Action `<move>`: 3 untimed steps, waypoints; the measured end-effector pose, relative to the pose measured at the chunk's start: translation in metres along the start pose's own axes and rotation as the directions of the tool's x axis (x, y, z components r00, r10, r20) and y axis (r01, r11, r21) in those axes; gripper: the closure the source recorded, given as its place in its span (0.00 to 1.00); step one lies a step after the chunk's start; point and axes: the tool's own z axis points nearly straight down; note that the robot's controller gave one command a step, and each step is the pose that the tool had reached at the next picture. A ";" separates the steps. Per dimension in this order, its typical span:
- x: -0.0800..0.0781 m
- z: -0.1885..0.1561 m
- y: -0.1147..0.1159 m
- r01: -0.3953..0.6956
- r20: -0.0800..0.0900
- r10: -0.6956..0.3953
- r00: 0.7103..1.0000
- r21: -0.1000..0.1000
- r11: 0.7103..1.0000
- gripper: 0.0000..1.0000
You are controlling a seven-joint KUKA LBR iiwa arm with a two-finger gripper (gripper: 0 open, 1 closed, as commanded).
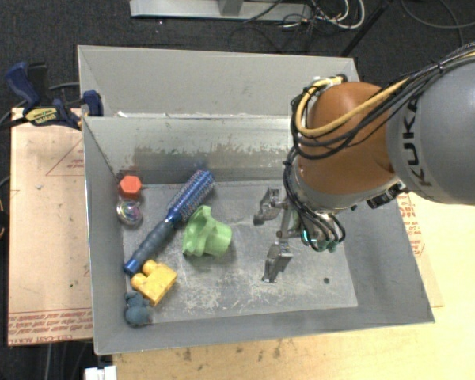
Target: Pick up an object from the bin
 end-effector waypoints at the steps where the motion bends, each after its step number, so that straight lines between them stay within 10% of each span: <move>1: -0.060 0.112 0.052 0.078 0.005 -0.078 0.997 -0.001 0.997 0.00; 2: -0.067 0.127 0.082 0.085 0.014 -0.085 0.996 0.003 0.996 0.00; 3: -0.068 0.125 0.081 0.081 0.018 -0.081 0.997 0.001 0.997 1.00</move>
Offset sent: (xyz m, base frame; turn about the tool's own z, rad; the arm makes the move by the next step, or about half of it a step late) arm 0.0601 0.0497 -0.1076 -0.0741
